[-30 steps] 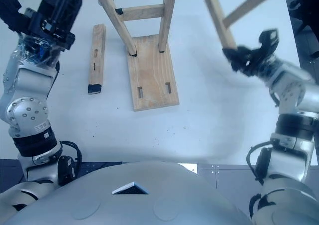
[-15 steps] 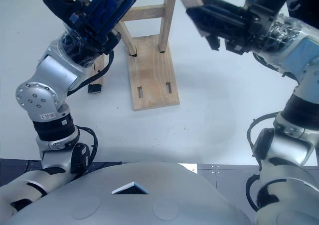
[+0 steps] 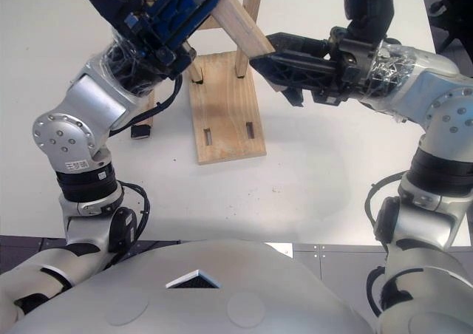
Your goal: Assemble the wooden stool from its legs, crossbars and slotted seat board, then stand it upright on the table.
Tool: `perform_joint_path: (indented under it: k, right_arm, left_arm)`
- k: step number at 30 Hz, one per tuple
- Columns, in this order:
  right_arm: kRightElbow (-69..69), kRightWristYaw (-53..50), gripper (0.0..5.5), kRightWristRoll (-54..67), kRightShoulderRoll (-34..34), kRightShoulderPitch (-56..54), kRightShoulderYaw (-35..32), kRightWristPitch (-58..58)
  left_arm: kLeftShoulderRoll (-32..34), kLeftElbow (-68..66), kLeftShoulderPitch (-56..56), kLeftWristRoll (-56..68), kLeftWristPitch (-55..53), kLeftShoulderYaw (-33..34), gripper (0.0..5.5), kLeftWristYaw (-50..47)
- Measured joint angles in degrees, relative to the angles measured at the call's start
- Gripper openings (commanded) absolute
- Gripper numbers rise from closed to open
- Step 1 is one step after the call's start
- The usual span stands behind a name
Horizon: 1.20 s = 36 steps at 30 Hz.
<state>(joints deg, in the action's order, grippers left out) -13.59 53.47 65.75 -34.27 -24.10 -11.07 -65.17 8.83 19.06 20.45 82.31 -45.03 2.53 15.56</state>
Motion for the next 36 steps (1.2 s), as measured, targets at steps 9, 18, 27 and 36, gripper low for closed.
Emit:
perform_joint_path:
  k: [9, 18, 27, 36]
  right_arm:
    - [-0.1, -0.3, 2.03, 0.0, 0.0, 0.3, 0.4, 0.0]
    - [2.1, 1.0, 3.6, -9.6, -1.8, 4.3, 5.8, 5.7]
    - [9.8, 8.3, 3.6, -28.4, -7.3, 12.7, 15.3, 20.3]
    - [13.6, 9.8, 3.6, -32.0, -7.1, 12.8, 15.3, 22.6]
  left_arm:
    - [0.9, 0.1, -0.4, -1.2, 0.0, 0.0, 2.08, 2.7]
    - [9.9, 3.1, -9.2, -28.1, 11.0, -4.5, 2.05, 17.3]
    - [16.3, 1.6, -20.1, -42.1, 24.8, -3.2, 2.05, 30.3]
    - [18.3, -0.9, -23.1, -45.6, 28.9, -2.9, 2.05, 37.1]
